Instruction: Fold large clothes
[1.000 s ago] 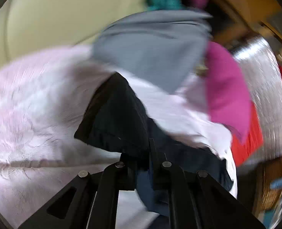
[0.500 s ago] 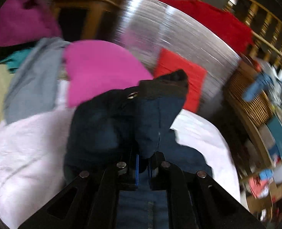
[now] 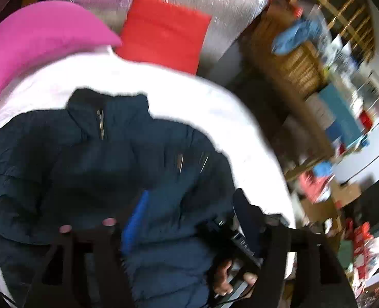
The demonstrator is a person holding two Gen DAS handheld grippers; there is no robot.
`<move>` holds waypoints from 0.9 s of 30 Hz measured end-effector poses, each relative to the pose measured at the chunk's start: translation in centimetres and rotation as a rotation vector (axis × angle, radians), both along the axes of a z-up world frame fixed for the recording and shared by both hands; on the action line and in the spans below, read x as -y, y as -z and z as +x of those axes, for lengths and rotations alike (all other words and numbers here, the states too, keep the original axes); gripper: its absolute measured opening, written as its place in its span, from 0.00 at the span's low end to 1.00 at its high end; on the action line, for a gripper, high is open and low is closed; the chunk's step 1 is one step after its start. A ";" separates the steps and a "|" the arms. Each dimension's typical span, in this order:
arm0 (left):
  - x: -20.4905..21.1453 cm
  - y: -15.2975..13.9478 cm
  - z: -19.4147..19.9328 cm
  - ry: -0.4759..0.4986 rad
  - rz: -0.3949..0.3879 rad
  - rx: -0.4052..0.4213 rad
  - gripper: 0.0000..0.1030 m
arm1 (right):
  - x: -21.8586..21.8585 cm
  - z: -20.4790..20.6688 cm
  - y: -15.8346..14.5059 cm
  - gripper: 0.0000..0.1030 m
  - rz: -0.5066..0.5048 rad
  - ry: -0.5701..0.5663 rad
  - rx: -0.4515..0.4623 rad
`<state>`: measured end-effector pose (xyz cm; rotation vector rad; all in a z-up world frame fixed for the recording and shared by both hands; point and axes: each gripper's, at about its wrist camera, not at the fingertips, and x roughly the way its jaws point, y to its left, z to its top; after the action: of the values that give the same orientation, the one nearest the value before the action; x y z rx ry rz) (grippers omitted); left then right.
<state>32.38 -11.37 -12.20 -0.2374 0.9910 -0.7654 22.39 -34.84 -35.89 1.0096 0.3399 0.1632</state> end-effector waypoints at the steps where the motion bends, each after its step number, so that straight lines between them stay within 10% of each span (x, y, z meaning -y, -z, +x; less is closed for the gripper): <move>1: -1.4 -0.3 -0.2 -0.023 -0.052 0.013 0.71 | 0.0 0.0 0.0 0.28 -0.001 0.000 0.002; 10: -10.8 6.9 1.7 -0.571 0.088 0.036 0.76 | 0.4 -0.1 -0.6 0.34 0.049 -0.020 -0.085; 14: -14.7 9.6 2.7 -0.724 0.136 -0.016 0.76 | -0.4 -1.7 -2.7 0.81 0.027 -0.050 -0.070; 17: -16.2 10.9 3.2 -0.771 0.184 -0.092 0.76 | -1.1 -1.8 -4.7 0.97 -0.001 -0.015 -0.082; 22: -16.9 10.4 3.6 -0.737 0.181 -0.099 0.76 | -1.5 2.2 -5.1 0.93 -0.018 -0.023 -0.226; 27: -17.5 11.5 4.4 -0.688 0.173 -0.151 0.76 | -1.5 4.9 -3.7 0.33 0.013 0.003 -0.354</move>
<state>36.82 6.15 -23.75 -0.4585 1.0221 -0.0343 27.33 -33.37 -32.22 1.0520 0.6599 -0.0177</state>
